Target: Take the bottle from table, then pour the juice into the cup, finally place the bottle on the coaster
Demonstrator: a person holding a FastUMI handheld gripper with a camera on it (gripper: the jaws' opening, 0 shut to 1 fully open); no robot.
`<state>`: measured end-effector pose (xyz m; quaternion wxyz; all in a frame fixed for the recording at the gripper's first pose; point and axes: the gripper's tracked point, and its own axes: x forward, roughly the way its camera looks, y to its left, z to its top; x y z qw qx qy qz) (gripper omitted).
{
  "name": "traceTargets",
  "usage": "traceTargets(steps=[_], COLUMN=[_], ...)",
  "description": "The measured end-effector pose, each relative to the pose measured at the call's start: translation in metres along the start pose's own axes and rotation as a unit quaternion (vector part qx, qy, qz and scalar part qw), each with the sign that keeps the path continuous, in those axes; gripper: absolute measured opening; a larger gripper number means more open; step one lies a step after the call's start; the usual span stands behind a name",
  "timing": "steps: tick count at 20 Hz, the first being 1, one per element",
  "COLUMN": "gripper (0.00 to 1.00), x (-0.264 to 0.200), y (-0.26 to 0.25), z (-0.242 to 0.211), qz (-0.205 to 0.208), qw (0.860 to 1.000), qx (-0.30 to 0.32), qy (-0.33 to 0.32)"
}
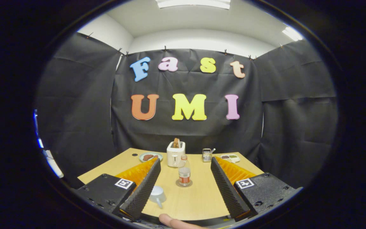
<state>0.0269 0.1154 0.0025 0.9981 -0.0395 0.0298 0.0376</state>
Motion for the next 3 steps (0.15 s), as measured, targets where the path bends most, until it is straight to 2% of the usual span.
traceTargets(steps=[3], gripper=[1.00], x=[-0.0040], y=[0.0057], z=[0.0027], qz=[0.006], qw=[1.000], qx=[-0.003], qy=[-0.003])
